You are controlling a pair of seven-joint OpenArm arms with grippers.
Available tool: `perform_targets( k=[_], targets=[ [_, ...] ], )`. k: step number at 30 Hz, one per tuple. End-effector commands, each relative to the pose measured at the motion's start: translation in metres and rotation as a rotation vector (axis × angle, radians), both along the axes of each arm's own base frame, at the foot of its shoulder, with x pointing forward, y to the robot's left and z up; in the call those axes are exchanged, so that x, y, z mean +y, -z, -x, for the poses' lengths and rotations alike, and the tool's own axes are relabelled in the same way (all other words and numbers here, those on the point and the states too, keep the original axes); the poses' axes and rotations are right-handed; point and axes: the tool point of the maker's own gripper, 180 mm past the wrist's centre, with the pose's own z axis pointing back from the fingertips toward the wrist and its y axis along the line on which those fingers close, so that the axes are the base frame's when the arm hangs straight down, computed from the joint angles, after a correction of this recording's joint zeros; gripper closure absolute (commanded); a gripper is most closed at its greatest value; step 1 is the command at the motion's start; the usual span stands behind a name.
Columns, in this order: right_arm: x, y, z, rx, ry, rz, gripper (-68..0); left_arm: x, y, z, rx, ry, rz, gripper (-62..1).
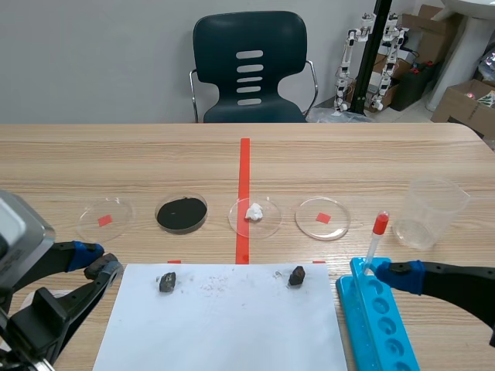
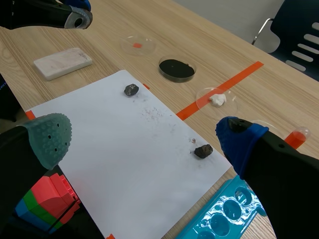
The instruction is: Rub the mineral on the streak plate below the first streak
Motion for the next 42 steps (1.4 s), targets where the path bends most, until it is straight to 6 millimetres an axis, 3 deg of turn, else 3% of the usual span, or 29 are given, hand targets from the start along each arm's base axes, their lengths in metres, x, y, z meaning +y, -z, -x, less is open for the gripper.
perform_targets(
  k=[1,35,42],
  targets=[
    [0.001,-0.011,-0.005,-0.033,0.008,-0.024,-60.6,-0.002,-0.011,-0.005,-0.037,-0.003,0.021,-10.0],
    [0.001,-0.011,-0.005,-0.033,0.008,-0.024,-60.6,-0.002,-0.01,-0.005,-0.046,0.007,-0.003,-10.0],
    [0.001,-0.011,-0.005,-0.033,0.008,-0.024,-60.6,0.007,0.001,-0.018,0.038,-0.082,-0.006,-10.0]
  ],
)
